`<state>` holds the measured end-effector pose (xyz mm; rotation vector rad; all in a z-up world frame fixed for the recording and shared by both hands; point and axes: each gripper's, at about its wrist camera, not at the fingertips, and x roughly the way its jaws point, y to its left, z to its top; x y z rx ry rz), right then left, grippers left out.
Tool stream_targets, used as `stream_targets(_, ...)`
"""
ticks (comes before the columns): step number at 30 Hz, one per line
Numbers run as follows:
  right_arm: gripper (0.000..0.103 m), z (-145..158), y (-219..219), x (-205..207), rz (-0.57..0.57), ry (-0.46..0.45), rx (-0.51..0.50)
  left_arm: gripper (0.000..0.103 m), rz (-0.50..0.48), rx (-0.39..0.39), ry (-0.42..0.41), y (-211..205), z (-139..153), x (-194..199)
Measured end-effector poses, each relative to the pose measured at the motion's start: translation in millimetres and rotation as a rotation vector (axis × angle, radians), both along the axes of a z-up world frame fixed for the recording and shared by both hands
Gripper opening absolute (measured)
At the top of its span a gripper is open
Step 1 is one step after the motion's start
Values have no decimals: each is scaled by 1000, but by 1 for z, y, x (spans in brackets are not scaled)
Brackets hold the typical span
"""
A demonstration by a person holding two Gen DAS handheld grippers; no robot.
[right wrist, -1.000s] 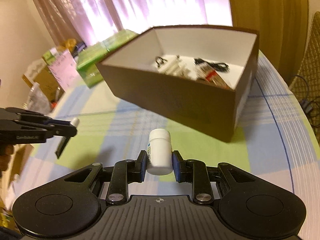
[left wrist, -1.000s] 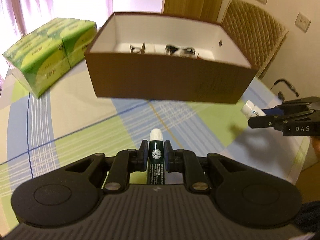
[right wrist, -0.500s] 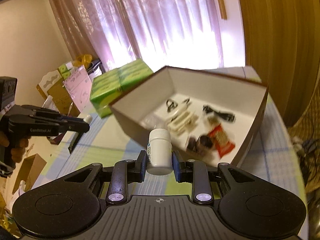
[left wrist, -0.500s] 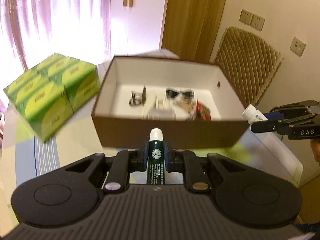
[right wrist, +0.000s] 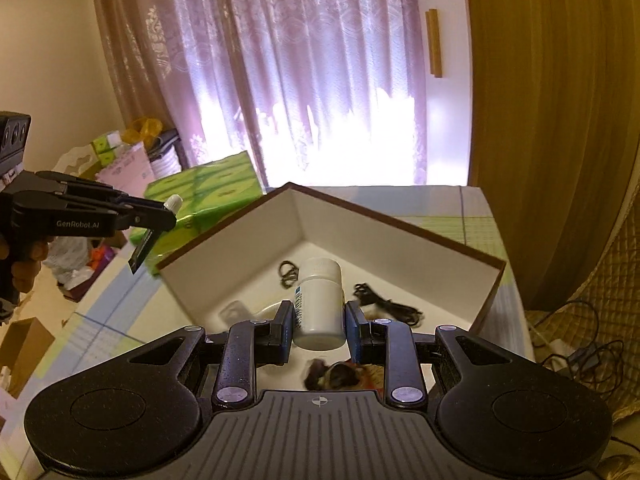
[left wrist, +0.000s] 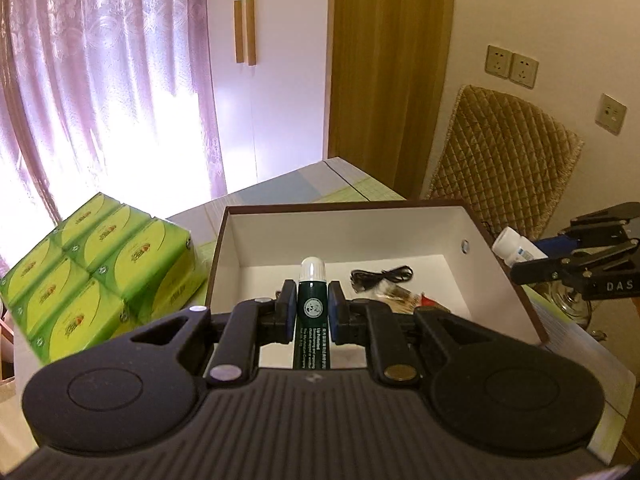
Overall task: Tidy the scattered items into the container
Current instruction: 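Carry the green tube with the left tool while the right tool carries the pill bottle to the box, then lower the tube and pill bottle into the box and open both tools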
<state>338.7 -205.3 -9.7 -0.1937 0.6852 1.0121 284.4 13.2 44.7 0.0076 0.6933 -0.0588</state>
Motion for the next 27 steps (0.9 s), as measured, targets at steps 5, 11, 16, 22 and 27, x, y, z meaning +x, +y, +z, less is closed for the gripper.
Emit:
stream_targets(5, 29, -11, 6, 22, -17, 19, -41, 12, 19, -17, 63, 14, -22, 37)
stream_targets(11, 29, -26, 15, 43, -24, 36, -93, 12, 51, -20, 185, 28, -64, 72)
stream_targets(16, 29, -36, 18, 54, -15, 43, -124, 12, 70, 11, 297, 35, -100, 94)
stream_targets(22, 29, -47, 24, 64, -3, 36, -168, 12, 60, 90, 409, 31, -130, 109)
stream_targets(27, 29, -54, 30, 70, 3, 14, -222, 14, 53, 149, 461, 23, -147, 114)
